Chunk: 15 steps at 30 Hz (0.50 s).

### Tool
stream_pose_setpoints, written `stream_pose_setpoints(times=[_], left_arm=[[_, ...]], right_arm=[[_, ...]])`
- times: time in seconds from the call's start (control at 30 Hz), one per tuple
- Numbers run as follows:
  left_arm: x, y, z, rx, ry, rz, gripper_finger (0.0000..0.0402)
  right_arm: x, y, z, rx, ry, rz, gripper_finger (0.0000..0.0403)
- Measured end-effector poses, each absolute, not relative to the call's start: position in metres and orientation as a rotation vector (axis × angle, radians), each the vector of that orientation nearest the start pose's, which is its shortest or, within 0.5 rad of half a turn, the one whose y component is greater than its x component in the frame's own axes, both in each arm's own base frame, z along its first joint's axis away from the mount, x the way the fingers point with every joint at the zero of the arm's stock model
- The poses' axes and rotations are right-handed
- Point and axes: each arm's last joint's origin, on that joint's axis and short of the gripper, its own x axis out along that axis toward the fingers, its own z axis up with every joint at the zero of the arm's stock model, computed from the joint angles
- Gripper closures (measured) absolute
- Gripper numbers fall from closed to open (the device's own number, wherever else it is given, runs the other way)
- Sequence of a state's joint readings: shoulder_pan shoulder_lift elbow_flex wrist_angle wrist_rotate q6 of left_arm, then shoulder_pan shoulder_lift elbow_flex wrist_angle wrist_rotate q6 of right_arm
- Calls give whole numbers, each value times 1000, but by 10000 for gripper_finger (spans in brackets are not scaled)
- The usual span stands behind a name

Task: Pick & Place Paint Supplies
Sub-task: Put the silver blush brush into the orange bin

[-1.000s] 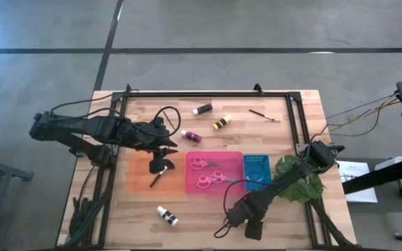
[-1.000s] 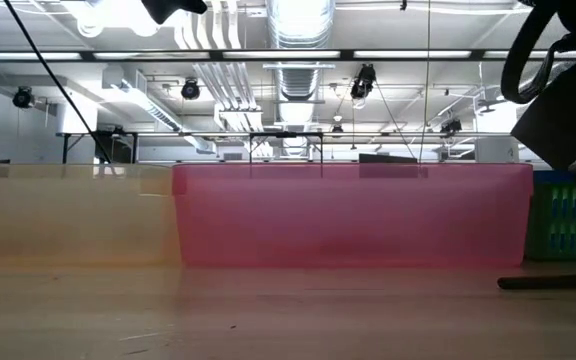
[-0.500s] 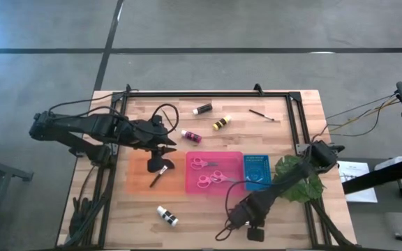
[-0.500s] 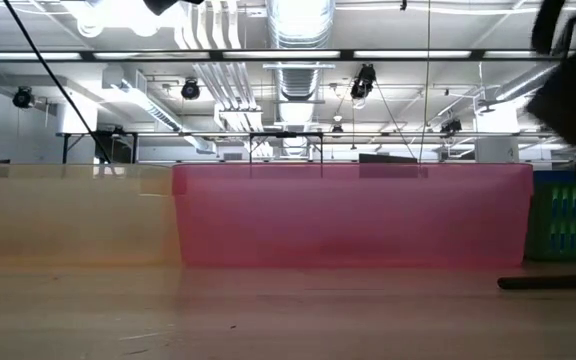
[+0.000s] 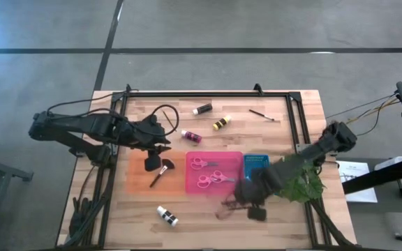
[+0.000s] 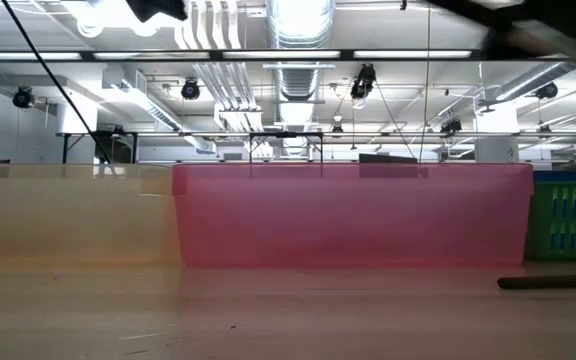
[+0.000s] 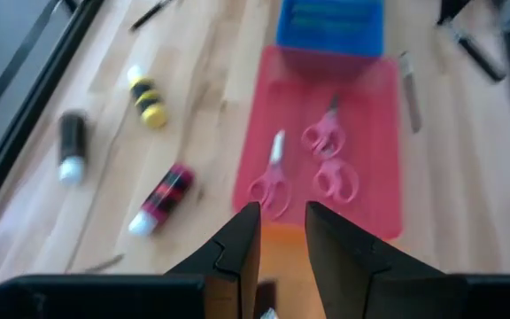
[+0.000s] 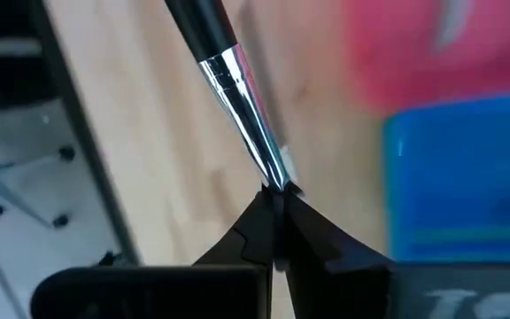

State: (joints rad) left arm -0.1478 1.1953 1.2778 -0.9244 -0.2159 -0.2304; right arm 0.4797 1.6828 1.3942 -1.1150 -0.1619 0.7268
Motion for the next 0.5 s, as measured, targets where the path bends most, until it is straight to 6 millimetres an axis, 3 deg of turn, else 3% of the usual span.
stream_pose_setpoints(times=[0.17, 0.27, 0.5], left_arm=[[211, -24, 357, -90, 877, 218, 303], [197, -22, 357, -116, 935, 246, 303], [162, -20, 360, -273, 992, 243, 303]], right_arm=[[319, 87, 283, 362, 1358, -56, 395], [340, 59, 296, 348, 1295, -58, 395], [386, 42, 308, 288, 1200, -1, 395]])
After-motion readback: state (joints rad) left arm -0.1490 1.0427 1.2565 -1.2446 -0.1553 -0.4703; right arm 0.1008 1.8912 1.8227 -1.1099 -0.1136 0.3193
